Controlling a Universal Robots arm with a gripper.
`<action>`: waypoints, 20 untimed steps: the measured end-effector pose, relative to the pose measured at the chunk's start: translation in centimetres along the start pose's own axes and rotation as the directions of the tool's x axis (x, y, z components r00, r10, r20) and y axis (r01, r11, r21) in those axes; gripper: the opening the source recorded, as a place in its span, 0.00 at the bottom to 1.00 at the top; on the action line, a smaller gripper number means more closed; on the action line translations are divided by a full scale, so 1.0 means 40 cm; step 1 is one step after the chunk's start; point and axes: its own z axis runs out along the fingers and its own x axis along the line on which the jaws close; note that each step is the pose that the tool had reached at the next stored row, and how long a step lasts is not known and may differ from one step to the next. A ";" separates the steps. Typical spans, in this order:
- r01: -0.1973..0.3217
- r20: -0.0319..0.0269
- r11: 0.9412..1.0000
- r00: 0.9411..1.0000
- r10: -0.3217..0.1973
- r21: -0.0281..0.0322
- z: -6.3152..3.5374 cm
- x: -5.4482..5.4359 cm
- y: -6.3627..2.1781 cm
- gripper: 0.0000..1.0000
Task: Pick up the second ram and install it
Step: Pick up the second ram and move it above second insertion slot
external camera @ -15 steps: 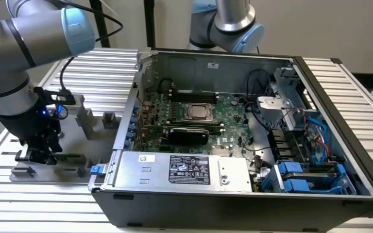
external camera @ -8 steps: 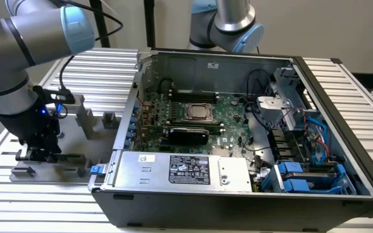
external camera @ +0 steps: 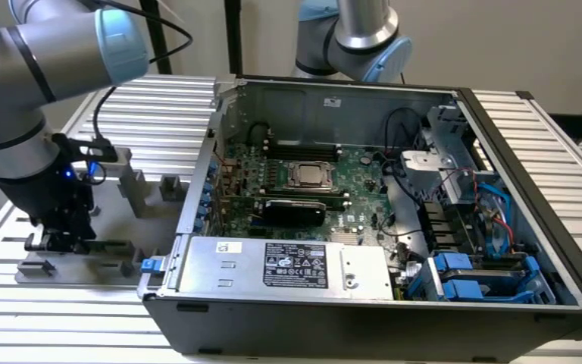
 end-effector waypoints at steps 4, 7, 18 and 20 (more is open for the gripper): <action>0.000 0.000 1.000 1.000 0.000 0.000 0.000 0.000 -0.004 1.00; 0.000 0.000 1.000 1.000 0.000 0.000 0.000 0.000 -0.005 1.00; 0.000 0.000 1.000 1.000 0.000 0.000 0.000 0.000 -0.006 0.00; -0.001 0.000 1.000 1.000 0.001 0.000 0.000 0.000 -0.006 0.00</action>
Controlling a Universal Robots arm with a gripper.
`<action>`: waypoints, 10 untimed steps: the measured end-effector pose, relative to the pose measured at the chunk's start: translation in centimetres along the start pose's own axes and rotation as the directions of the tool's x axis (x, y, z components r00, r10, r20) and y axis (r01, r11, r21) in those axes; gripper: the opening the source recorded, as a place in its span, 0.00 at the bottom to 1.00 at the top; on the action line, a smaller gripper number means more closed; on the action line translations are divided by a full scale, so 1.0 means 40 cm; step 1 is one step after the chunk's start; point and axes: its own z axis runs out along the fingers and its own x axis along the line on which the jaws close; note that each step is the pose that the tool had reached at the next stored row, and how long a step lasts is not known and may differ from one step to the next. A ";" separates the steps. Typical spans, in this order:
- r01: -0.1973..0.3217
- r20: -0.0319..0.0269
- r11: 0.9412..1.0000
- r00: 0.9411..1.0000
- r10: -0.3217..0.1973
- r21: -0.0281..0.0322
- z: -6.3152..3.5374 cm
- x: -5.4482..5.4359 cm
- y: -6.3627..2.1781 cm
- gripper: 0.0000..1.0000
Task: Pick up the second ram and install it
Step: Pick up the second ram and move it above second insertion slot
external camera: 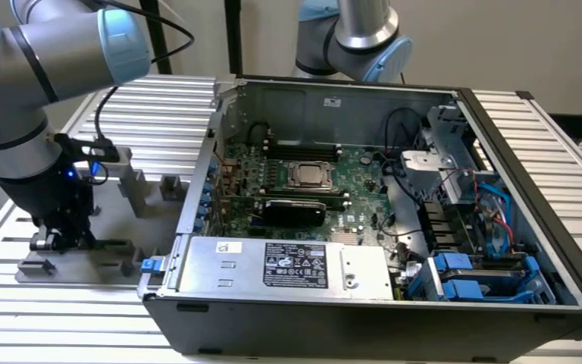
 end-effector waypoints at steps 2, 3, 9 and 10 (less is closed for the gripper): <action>-0.006 0.000 1.000 1.000 0.006 0.000 0.000 0.000 0.000 0.00; -0.010 0.000 1.000 1.000 0.010 0.000 0.000 0.000 0.000 0.00; -0.031 0.000 1.000 1.000 0.031 0.000 0.000 0.000 0.000 0.00; -0.031 0.000 1.000 1.000 0.031 0.000 0.000 0.000 0.000 0.00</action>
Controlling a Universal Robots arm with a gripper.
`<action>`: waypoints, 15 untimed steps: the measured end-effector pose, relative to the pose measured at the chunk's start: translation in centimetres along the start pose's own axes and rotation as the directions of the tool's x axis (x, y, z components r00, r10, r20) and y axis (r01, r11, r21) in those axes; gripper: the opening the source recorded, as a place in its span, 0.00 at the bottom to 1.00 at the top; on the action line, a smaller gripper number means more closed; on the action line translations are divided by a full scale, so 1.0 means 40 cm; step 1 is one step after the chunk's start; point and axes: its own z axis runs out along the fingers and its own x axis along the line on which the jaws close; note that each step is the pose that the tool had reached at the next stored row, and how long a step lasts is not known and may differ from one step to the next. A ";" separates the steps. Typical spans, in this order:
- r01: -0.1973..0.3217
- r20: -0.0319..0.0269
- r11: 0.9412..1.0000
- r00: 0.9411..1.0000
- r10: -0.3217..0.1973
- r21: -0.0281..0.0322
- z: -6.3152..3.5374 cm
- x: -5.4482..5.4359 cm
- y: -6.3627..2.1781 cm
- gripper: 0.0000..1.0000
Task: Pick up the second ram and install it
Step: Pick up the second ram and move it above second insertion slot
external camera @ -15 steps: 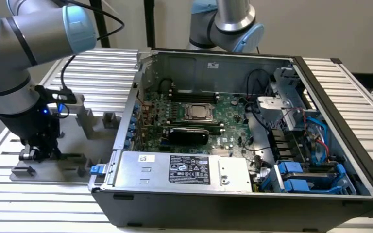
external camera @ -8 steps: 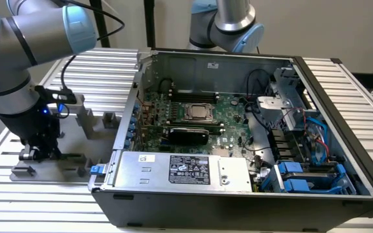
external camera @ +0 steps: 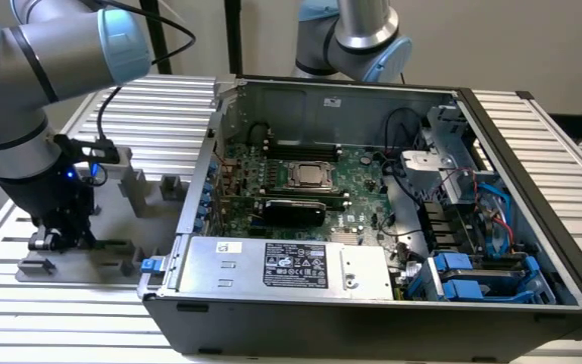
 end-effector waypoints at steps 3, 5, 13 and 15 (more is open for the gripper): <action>0.000 0.000 1.000 1.000 0.000 0.000 0.000 0.000 0.000 0.00; 0.000 0.000 1.000 1.000 0.000 0.000 0.000 0.000 0.000 0.00; 0.000 0.000 1.000 1.000 0.000 0.000 -0.025 0.000 0.000 0.00; 0.000 0.000 1.000 1.000 0.000 0.000 -0.040 0.000 0.000 0.00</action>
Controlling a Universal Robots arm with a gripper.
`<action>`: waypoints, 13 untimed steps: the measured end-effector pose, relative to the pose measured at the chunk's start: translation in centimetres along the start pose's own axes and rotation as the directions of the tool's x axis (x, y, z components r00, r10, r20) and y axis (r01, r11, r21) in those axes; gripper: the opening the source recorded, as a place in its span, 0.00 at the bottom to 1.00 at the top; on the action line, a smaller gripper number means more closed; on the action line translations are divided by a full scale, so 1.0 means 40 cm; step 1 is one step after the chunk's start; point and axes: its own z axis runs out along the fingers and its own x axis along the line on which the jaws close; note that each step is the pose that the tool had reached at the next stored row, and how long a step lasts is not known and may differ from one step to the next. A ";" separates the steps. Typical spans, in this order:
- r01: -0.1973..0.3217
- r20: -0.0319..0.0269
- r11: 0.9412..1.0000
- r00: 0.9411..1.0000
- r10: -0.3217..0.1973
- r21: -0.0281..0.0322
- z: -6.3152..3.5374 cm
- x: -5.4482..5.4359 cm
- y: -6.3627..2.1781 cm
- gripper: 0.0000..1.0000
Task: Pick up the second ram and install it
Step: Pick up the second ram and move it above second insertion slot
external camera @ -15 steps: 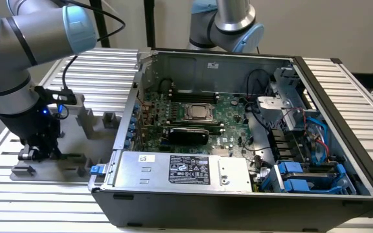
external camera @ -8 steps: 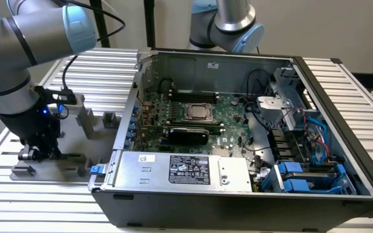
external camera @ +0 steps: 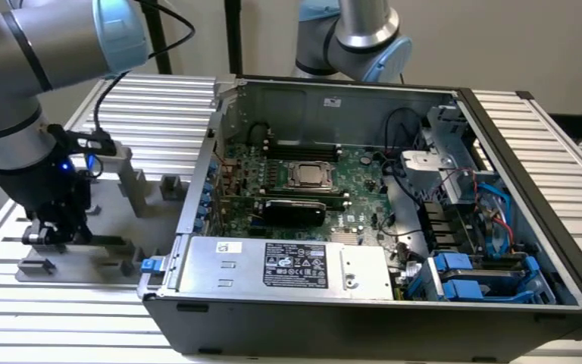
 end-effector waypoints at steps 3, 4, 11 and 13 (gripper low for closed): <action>0.000 0.000 1.000 1.000 0.000 0.000 -0.027 0.000 0.000 0.00; 0.000 0.000 1.000 1.000 0.000 0.000 -0.038 0.000 0.000 0.00; 0.000 0.000 1.000 1.000 0.000 0.000 -0.118 0.001 0.001 0.00; 0.000 0.000 1.000 1.000 0.000 0.000 -0.140 0.001 0.001 0.00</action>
